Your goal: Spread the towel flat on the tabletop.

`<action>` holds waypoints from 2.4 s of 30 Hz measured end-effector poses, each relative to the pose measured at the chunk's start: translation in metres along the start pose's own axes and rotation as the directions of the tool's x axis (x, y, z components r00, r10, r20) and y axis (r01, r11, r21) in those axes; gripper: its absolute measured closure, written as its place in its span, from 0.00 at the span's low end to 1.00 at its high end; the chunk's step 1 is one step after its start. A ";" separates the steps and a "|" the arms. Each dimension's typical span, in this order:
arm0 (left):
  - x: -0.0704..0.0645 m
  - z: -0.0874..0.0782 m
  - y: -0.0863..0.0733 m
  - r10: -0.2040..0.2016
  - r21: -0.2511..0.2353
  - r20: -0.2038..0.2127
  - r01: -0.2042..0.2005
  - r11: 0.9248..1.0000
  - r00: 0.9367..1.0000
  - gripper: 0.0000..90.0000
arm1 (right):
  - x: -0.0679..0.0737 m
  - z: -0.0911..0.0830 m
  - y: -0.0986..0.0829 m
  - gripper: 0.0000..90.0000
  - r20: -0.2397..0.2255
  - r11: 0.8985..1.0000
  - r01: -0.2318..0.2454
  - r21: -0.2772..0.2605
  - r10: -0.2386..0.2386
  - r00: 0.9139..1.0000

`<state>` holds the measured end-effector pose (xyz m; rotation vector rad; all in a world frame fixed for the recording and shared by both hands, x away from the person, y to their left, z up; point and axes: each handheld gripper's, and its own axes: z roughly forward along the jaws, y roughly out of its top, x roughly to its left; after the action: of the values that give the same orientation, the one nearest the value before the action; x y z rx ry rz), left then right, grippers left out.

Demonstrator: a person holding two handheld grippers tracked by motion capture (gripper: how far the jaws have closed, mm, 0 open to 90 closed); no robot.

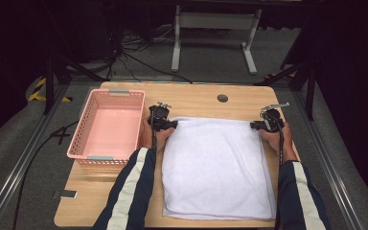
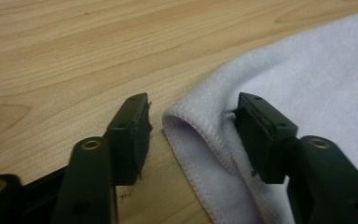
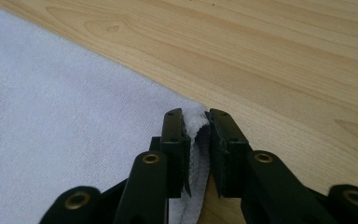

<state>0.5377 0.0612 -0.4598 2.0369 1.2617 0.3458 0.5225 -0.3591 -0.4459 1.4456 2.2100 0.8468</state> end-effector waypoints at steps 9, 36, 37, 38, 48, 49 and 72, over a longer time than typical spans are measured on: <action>0.005 0.003 0.010 -0.036 -0.029 -0.048 0.035 0.999 0.998 0.40 | 0.005 0.000 0.001 0.90 0.021 1.000 0.031 0.006 -0.031 0.999; -0.043 -0.051 0.024 0.211 -0.109 0.049 -0.205 0.973 0.976 0.92 | 0.022 -0.042 0.003 0.94 -0.081 0.985 0.111 -0.131 -0.122 0.989; -0.046 -0.057 0.022 0.226 -0.121 0.053 -0.218 0.968 0.973 0.93 | 0.024 -0.045 0.002 0.94 -0.090 0.983 0.124 -0.138 -0.137 0.987; -0.046 -0.057 0.022 0.226 -0.121 0.053 -0.218 0.968 0.973 0.93 | 0.024 -0.045 0.002 0.94 -0.090 0.983 0.124 -0.138 -0.137 0.987; -0.050 -0.128 -0.024 0.376 -0.214 0.157 -0.340 0.916 0.913 0.91 | 0.041 -0.104 -0.022 0.94 -0.198 0.944 0.210 -0.255 -0.263 0.944; -0.050 -0.128 -0.024 0.376 -0.214 0.157 -0.340 0.916 0.913 0.91 | 0.043 -0.112 -0.026 0.94 -0.211 0.937 0.217 -0.273 -0.278 0.937; -0.084 -0.187 -0.157 0.592 -0.183 0.364 -0.568 0.803 0.719 0.91 | 0.067 -0.176 -0.154 0.93 -0.506 0.818 0.504 -0.277 -0.570 0.647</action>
<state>0.2873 0.1117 -0.4221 2.2660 0.3253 0.2171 0.2833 -0.3927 -0.4130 0.4033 2.7389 1.2593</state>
